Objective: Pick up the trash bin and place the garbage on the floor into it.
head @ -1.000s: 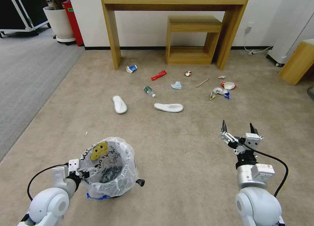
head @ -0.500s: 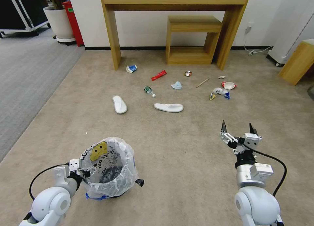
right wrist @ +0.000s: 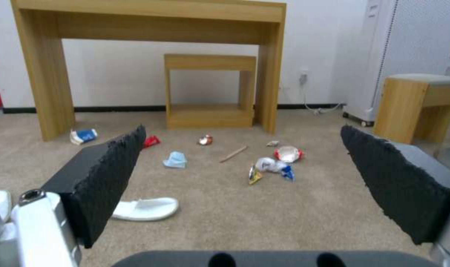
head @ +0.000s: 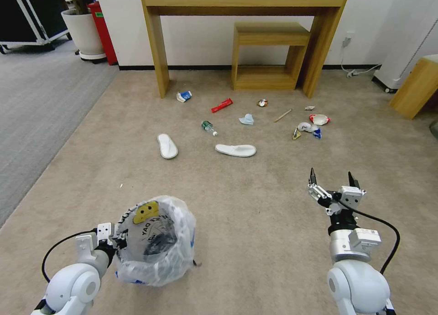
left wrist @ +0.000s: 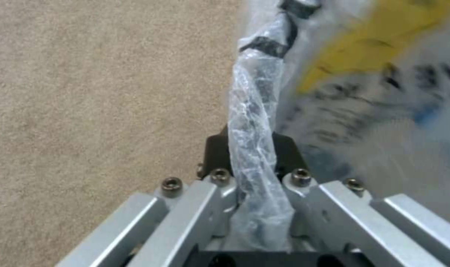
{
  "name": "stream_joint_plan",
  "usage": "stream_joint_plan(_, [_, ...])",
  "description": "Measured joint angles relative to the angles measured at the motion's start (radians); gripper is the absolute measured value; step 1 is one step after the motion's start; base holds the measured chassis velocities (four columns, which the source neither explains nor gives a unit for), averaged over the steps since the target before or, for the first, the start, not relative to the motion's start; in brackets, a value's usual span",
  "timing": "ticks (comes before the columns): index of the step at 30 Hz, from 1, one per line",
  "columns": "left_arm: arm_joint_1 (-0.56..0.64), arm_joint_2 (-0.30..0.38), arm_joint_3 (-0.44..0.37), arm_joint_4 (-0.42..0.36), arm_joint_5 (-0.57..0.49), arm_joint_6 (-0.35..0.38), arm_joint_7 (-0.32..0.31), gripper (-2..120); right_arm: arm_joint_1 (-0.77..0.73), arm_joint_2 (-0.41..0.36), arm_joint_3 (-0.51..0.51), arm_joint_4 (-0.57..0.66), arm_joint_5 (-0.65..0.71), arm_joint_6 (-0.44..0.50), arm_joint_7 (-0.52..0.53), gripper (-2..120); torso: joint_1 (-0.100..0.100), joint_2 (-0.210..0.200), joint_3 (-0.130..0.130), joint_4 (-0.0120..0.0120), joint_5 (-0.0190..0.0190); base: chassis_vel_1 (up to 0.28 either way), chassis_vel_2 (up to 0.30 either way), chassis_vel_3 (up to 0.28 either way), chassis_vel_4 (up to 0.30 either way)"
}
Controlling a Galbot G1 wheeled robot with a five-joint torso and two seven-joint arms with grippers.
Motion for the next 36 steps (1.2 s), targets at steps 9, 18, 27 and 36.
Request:
stream_joint_plan(9, [0.012,-0.007,-0.027,-0.012,-0.008,0.006,-0.003,3,-0.002,-0.002,-0.006,0.001,0.001,-0.002,-0.001,100,0.000,0.000,0.000,-0.0003,-0.0016,0.000,0.000,0.000,0.000])
stream_joint_plan(18, [0.020,-0.039,-0.088,-0.079,-0.046,0.030,-0.018,1,0.000,-0.007,-0.013,-0.003,0.003,-0.004,-0.002,100,0.000,0.000,0.001,0.0000,-0.0007,0.000,0.000,0.000,0.000])
stream_joint_plan(27, [0.005,-0.027,-0.178,-0.169,-0.179,0.078,-0.077,1,0.002,-0.016,-0.015,-0.004,0.005,-0.006,-0.006,100,0.000,0.000,0.000,0.0000,-0.0003,0.000,0.000,0.000,0.000])
stream_joint_plan(36, [0.020,-0.038,-0.240,-0.229,-0.227,0.094,-0.101,1,0.001,-0.032,-0.016,0.009,0.023,-0.013,-0.003,100,0.000,0.000,0.000,-0.0001,-0.0005,0.000,0.000,0.000,0.000])
